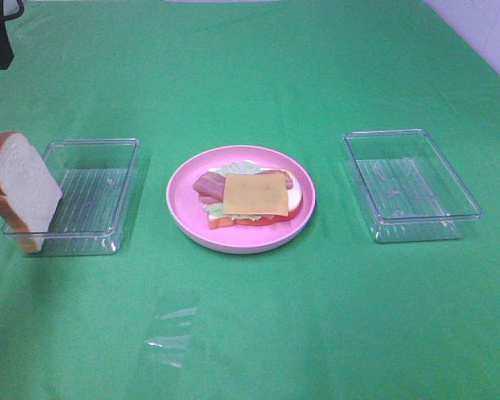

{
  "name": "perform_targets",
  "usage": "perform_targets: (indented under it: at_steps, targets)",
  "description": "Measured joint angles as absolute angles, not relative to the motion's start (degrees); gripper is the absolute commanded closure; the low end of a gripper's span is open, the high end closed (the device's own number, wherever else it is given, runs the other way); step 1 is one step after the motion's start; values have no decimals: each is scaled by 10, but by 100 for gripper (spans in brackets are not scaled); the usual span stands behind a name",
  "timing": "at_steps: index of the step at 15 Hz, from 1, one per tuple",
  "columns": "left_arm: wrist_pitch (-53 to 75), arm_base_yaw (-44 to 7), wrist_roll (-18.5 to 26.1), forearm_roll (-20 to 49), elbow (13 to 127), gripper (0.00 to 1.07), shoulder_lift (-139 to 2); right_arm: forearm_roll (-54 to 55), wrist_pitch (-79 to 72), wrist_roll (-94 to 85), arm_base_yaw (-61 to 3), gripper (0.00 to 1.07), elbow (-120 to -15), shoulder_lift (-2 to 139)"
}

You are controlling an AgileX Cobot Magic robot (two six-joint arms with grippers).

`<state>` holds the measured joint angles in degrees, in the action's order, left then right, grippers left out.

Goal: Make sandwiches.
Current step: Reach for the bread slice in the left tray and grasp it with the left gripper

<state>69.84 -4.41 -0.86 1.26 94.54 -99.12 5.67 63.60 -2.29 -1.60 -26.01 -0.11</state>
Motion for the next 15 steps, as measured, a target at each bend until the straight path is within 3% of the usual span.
perform_targets:
  at_steps: [15]
  targets:
    - [697, -44, 0, 25, 940, 6, -1180, 57, 636, -23, -16, 16, -260, -1]
